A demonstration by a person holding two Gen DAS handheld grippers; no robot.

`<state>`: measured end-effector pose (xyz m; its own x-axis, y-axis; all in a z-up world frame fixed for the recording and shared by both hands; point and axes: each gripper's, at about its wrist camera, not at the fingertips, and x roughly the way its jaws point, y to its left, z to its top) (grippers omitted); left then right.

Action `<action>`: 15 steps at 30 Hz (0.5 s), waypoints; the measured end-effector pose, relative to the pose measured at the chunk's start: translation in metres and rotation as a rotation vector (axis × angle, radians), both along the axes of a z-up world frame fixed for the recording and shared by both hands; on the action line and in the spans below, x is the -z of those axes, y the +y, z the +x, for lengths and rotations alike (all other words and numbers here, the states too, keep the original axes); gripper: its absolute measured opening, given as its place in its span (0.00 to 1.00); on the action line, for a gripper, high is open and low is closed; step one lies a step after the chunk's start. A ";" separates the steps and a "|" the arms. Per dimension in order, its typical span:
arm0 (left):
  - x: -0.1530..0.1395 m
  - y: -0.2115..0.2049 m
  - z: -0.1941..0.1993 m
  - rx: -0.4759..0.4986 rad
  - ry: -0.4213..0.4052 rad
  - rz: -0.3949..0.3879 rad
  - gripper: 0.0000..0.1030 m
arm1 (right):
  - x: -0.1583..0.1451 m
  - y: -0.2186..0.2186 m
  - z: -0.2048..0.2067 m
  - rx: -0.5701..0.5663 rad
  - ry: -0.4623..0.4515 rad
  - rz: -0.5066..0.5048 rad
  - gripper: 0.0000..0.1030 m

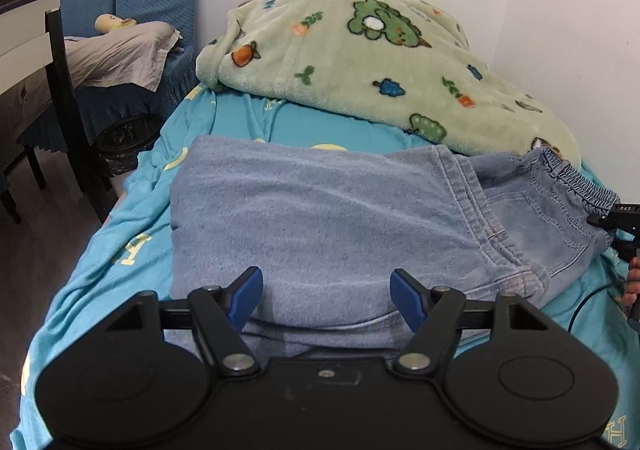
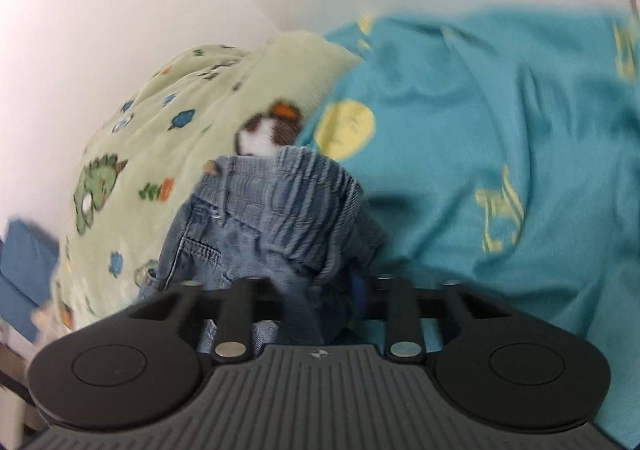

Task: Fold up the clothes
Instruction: 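Grasp the waistband with the right gripper and fold it over onto the legs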

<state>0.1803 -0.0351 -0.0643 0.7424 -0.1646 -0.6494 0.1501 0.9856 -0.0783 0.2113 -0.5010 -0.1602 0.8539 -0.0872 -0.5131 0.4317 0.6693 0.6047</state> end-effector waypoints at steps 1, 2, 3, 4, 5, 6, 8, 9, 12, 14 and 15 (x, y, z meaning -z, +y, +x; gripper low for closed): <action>-0.002 0.001 0.000 0.000 -0.005 -0.005 0.66 | -0.009 0.007 0.000 -0.008 -0.009 -0.060 0.16; -0.006 0.002 0.000 -0.002 -0.013 -0.011 0.66 | -0.018 0.014 -0.001 -0.015 -0.018 -0.120 0.14; -0.009 0.004 0.001 -0.006 -0.026 -0.013 0.66 | -0.029 0.023 -0.003 -0.024 -0.050 -0.160 0.13; -0.014 0.006 0.002 -0.015 -0.041 -0.008 0.66 | -0.041 0.033 -0.005 -0.033 -0.082 -0.195 0.12; -0.018 0.009 0.002 -0.029 -0.059 -0.001 0.66 | -0.052 0.043 -0.005 -0.046 -0.108 -0.230 0.12; -0.023 0.014 0.002 -0.043 -0.077 0.001 0.66 | -0.063 0.052 -0.004 -0.058 -0.134 -0.265 0.12; -0.033 0.023 0.001 -0.070 -0.114 -0.005 0.66 | -0.084 0.072 -0.006 -0.065 -0.175 -0.304 0.12; -0.036 0.029 -0.001 -0.083 -0.131 -0.007 0.66 | -0.094 0.082 -0.007 -0.069 -0.195 -0.323 0.11; -0.045 0.046 -0.005 -0.119 -0.153 -0.018 0.66 | -0.123 0.116 -0.007 -0.085 -0.240 -0.412 0.11; -0.051 0.058 -0.006 -0.141 -0.162 -0.053 0.66 | -0.143 0.141 -0.007 -0.102 -0.274 -0.462 0.11; -0.054 0.064 -0.007 -0.155 -0.169 -0.071 0.66 | -0.153 0.154 -0.006 -0.113 -0.291 -0.482 0.11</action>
